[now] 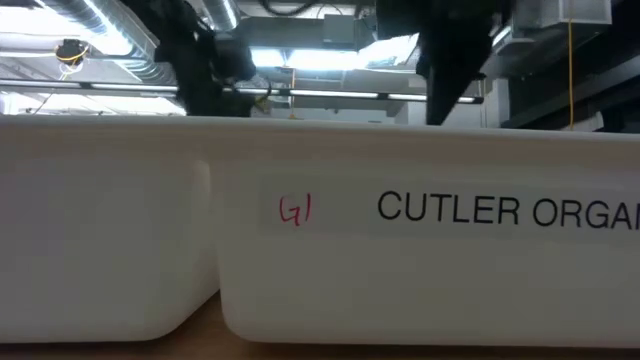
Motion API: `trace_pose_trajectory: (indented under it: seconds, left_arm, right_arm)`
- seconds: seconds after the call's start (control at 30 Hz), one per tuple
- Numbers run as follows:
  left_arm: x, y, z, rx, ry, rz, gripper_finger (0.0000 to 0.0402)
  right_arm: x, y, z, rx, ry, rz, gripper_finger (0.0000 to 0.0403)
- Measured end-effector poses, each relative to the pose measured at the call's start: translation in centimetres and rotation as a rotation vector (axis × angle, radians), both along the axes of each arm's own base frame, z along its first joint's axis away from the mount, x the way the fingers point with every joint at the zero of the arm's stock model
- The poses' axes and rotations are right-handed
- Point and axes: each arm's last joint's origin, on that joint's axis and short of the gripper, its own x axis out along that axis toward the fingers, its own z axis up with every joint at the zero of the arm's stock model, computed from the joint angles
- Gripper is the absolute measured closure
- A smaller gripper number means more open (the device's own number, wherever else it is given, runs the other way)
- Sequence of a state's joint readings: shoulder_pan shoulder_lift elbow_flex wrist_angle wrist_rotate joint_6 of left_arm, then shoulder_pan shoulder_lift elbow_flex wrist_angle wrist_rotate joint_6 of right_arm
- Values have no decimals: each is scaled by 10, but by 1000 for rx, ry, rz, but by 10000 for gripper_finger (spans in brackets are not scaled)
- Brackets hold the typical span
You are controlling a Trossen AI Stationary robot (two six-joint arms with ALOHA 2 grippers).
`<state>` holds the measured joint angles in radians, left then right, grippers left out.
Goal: Sort silverware
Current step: Put the silver spoon into the white silverware tray
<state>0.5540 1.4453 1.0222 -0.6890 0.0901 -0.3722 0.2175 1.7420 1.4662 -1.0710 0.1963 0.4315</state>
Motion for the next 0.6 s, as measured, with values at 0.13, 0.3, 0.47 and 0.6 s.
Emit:
trace_pose_trajectory:
  seconds: [0.13, 0.3, 0.47, 0.6]
  left_arm:
    - [12, -7, 22, 40, -216, 42, 390]
    - [33, -17, 39, 76, -444, 50, 393]
    - [44, -25, 49, 96, -570, 35, 390]
    - [50, -29, 57, 111, -660, 35, 393]
  right_arm:
    - [6, -19, 1, -32, -69, -192, 320]
    - [21, -41, 7, -50, -216, -293, 320]
    - [36, -56, 28, -25, -372, -333, 320]
    - [45, -65, 50, -10, -507, -342, 320]
